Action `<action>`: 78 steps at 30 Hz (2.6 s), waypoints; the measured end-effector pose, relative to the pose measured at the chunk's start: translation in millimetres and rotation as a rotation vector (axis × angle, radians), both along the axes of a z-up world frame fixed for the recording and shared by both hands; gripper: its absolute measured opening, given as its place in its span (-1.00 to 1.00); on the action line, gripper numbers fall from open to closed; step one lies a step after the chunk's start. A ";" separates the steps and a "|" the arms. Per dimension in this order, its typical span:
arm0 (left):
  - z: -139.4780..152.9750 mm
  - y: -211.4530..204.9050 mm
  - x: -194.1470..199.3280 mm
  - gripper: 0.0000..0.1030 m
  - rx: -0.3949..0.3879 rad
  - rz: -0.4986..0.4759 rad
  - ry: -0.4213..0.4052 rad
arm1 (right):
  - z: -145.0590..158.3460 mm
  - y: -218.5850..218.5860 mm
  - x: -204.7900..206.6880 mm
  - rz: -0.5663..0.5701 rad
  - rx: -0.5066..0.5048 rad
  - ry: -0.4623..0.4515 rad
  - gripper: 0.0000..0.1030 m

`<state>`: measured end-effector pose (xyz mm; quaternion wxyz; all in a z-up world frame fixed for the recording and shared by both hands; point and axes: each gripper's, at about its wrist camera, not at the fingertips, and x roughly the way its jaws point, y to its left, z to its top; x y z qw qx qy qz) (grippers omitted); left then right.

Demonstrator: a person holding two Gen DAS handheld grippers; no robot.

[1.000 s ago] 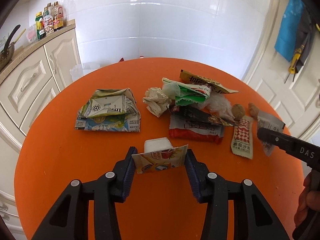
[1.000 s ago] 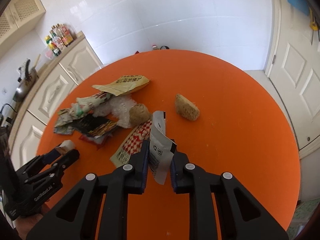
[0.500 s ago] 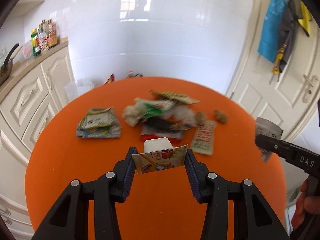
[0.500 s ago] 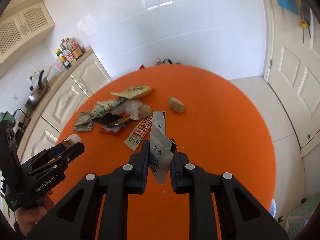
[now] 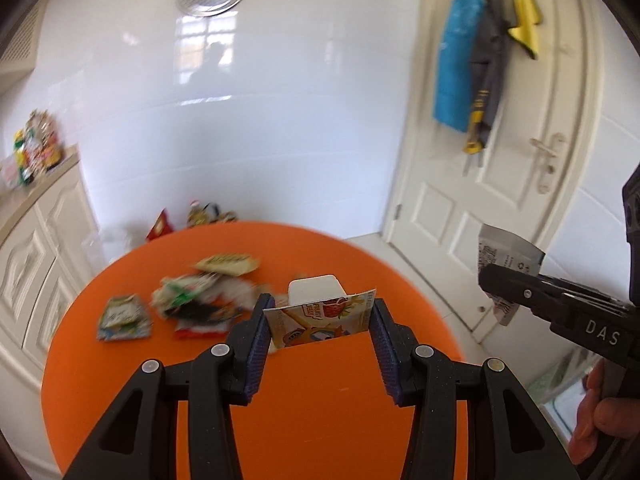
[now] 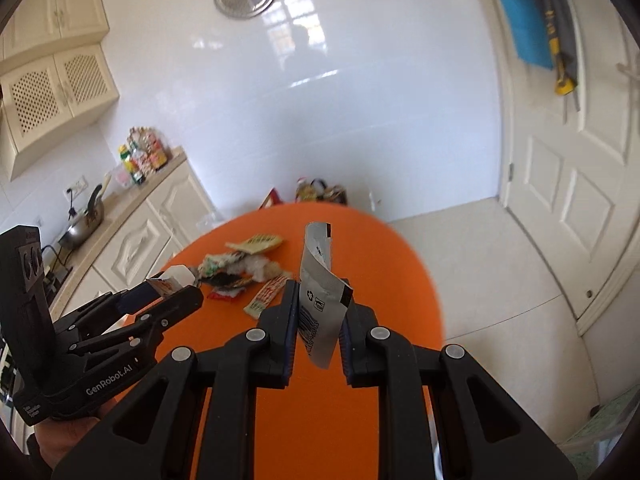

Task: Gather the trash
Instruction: 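Carry the paper packet and sachet in both grippers over the blue bucket, then open both grippers to drop the packet and sachet into the bucket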

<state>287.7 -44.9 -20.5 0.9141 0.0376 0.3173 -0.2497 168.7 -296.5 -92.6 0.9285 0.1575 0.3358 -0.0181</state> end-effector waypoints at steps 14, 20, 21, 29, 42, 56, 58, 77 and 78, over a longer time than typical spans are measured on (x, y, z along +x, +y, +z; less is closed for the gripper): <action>34.1 -88.8 -53.1 -0.16 -0.057 -0.259 -0.022 | 37.4 -76.9 -107.0 -0.228 -0.066 -0.057 -0.66; 5.5 -146.9 -73.8 -0.16 0.005 -0.430 0.068 | -6.1 -128.5 -154.1 -0.376 -0.025 0.046 -0.66; -2.8 -156.0 -77.6 -0.16 0.021 -0.454 0.087 | -14.5 -135.3 -159.1 -0.390 -0.017 0.066 -0.66; -76.8 -221.9 -85.4 -0.16 0.177 -0.603 0.237 | -112.4 -188.7 -200.5 -0.497 0.096 0.271 -0.66; -151.6 -291.1 -34.5 -0.15 0.296 -0.631 0.464 | -207.9 -226.8 -207.7 -0.527 0.247 0.439 -0.66; -196.7 -355.6 11.2 0.52 0.382 -0.611 0.479 | -254.8 -240.2 -200.5 -0.543 0.315 0.521 -0.18; -196.0 -352.8 9.8 0.53 0.389 -0.600 0.468 | -254.6 -239.7 -200.3 -0.556 0.311 0.515 0.42; -123.4 -285.4 -30.6 0.63 0.294 -0.515 0.292 | -204.1 -223.4 -193.2 -0.609 0.209 0.466 1.00; -115.1 -277.6 -32.4 0.64 0.276 -0.511 0.281 | -197.2 -221.2 -191.3 -0.606 0.203 0.457 1.00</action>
